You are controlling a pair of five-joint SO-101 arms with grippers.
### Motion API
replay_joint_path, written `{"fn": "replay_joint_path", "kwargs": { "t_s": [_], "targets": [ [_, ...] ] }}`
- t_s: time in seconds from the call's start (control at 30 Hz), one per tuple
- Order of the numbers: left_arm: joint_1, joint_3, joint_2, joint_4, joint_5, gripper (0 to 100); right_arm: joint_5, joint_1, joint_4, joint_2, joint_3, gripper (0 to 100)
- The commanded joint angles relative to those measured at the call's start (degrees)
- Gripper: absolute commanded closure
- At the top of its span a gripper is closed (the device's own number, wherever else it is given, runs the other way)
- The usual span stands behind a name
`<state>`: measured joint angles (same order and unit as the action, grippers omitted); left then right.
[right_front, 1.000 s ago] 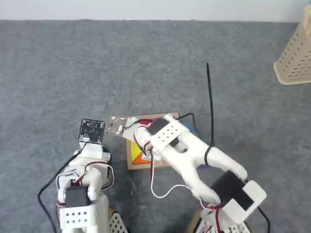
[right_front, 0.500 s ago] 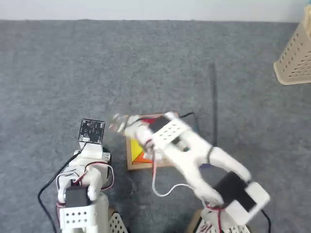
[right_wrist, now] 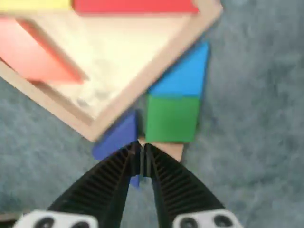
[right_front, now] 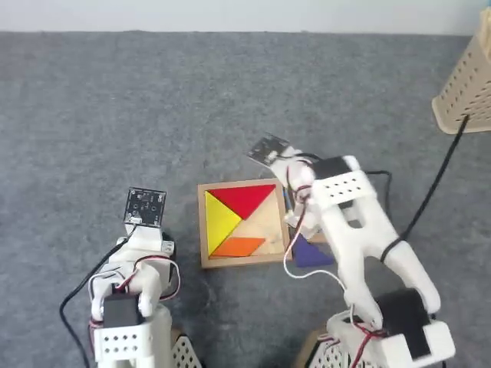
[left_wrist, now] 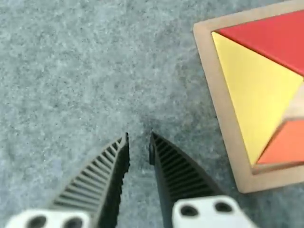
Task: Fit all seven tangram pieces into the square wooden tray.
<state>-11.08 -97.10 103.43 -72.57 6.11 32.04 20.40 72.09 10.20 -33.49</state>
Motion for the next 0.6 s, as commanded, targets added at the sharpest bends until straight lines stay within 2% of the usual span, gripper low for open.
{"fn": "replay_joint_path", "kwargs": {
  "t_s": [0.0,0.2,0.37,0.57],
  "targets": [
    [0.2,0.5,1.3,0.0,-0.4,93,3.5,-4.5,0.7,4.3,-1.6,87.0],
    [0.2,0.5,1.3,0.0,-0.4,93,7.1,-7.3,-3.6,4.3,-9.0,88.5],
    [0.2,0.5,1.3,0.0,-0.4,93,7.3,-8.6,-9.1,3.6,-12.7,88.2],
    [0.2,0.5,1.3,0.0,-0.4,93,7.0,-8.6,-9.9,3.9,-12.6,88.1]
  ]
}}
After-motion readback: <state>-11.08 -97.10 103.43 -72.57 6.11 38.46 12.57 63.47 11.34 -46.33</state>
